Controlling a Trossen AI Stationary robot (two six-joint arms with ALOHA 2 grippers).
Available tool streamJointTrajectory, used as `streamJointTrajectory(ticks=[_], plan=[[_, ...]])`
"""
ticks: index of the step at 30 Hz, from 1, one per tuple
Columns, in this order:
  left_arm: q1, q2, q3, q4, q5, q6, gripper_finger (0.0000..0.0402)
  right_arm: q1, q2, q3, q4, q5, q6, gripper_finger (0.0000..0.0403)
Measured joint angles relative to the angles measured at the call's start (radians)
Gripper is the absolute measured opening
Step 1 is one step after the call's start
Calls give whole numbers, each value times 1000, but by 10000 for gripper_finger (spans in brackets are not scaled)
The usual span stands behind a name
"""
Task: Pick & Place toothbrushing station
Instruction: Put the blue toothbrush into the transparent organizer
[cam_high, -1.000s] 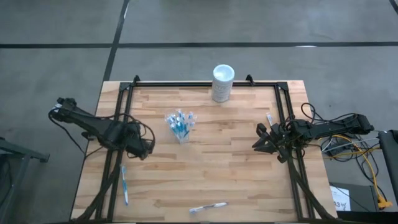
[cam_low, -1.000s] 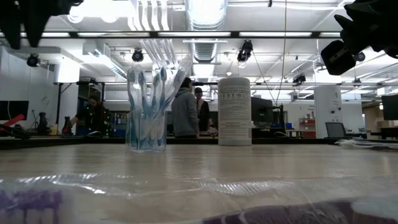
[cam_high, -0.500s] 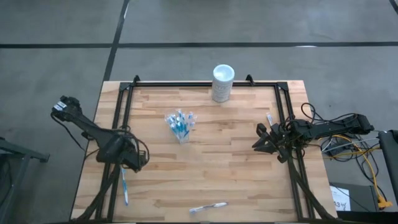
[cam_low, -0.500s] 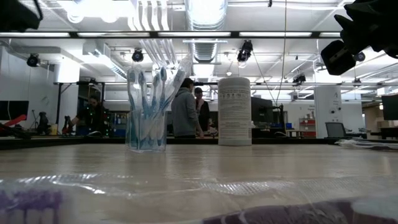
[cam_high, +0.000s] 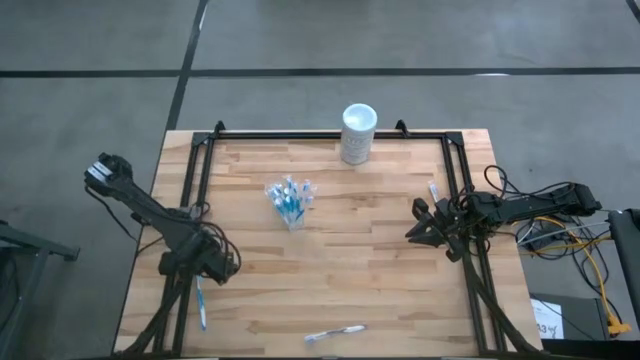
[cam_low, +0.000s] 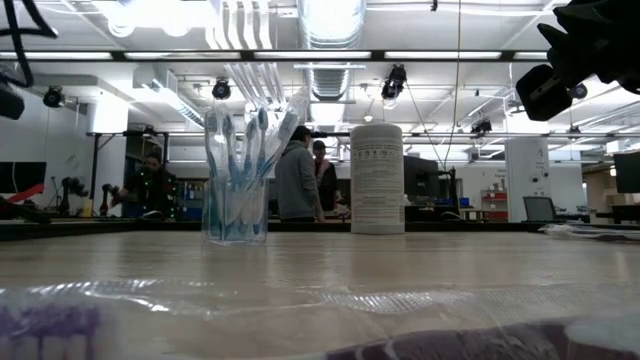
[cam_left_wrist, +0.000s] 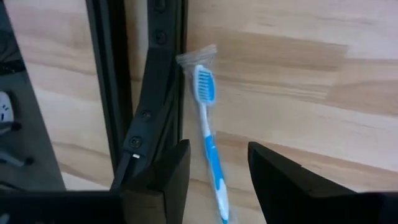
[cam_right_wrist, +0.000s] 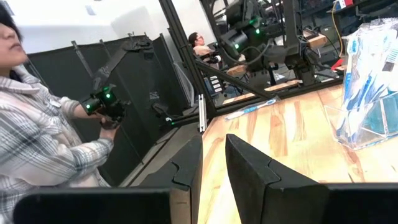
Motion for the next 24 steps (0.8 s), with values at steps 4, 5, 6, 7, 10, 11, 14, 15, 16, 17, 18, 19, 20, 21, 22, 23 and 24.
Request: streamJointTrajectory(ticks=[4, 5, 6, 7, 10, 11, 14, 15, 16, 17, 18, 19, 20, 21, 22, 23, 24], plan=[[0, 0, -52, 55, 21, -9, 165, 0, 0, 0, 0, 0, 0, 68], [0, 0, -63, 63, 25, -14, 165, 0, 0, 0, 0, 0, 0, 68], [0, 0, -75, 67, 27, -17, 165, 0, 0, 0, 0, 0, 0, 68], [0, 0, -85, 69, 27, -22, 165, 0, 0, 0, 0, 0, 0, 68], [0, 0, -118, 97, 28, -29, 165, 0, 0, 0, 0, 0, 0, 68], [0, 0, -128, 116, 28, -29, 165, 0, 0, 0, 0, 0, 0, 68], [0, 0, -162, 156, 26, -27, 165, 0, 0, 0, 0, 0, 0, 68], [0, 0, -172, 166, 25, -27, 165, 0, 0, 0, 0, 0, 0, 68], [0, 0, -181, 178, 25, -27, 165, 0, 0, 0, 0, 0, 0, 68], [0, 0, -189, 191, 25, -27, 165, 0, 0, 0, 0, 0, 0, 68], [0, 0, -197, 205, 25, -27, 165, 0, 0, 0, 0, 0, 0, 68], [0, 0, -206, 218, 25, -27, 165, 0, 0, 0, 0, 0, 0, 68], [0, 0, -214, 226, 24, -27, 165, 0, 0, 0, 0, 0, 0, 68], [0, 0, -224, 229, 24, -28, 165, 0, 0, 0, 0, 0, 0, 68], [0, 0, -232, 234, 23, -28, 165, 0, 0, 0, 0, 0, 0, 68], [0, 0, -239, 238, 23, -29, 165, 0, 0, 0, 0, 0, 0, 68], [0, 0, -245, 250, 22, -29, 165, 0, 0, 0, 0, 0, 0, 68]])
